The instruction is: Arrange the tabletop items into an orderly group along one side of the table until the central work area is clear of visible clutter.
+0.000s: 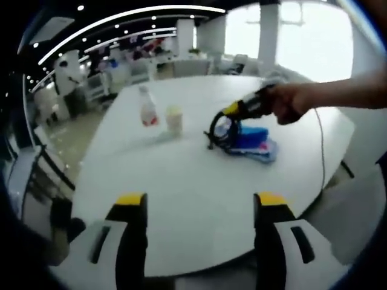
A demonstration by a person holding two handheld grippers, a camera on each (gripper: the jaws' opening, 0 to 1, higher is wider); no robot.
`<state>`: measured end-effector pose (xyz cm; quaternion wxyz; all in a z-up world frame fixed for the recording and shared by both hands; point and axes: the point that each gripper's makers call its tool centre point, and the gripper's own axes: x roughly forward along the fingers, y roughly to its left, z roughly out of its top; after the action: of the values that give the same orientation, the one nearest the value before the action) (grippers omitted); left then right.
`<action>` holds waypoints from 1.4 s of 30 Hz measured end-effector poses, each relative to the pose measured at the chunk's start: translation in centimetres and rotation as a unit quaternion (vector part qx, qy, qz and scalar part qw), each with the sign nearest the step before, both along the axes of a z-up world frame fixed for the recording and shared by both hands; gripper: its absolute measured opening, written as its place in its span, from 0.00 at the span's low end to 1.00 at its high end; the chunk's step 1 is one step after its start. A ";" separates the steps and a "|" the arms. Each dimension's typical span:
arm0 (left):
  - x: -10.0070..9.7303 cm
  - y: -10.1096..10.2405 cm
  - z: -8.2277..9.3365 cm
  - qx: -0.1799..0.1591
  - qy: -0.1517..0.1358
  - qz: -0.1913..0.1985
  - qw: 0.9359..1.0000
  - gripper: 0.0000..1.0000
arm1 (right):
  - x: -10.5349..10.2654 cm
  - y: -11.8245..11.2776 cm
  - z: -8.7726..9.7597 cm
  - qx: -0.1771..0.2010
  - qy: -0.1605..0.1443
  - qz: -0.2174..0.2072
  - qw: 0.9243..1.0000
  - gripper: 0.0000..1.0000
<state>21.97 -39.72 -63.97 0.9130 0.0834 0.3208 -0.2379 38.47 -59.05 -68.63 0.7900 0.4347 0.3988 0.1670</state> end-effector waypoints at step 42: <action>-1.4 -2.0 0.4 -0.035 0.003 -0.057 0.998 0.71 | -4.1 -11.2 12.3 0.009 -0.126 -0.128 0.984 0.04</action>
<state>20.62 -41.75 -63.53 0.8996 0.0684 0.3092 -0.3006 34.35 -70.24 -56.37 0.8449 0.4648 0.2356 0.1209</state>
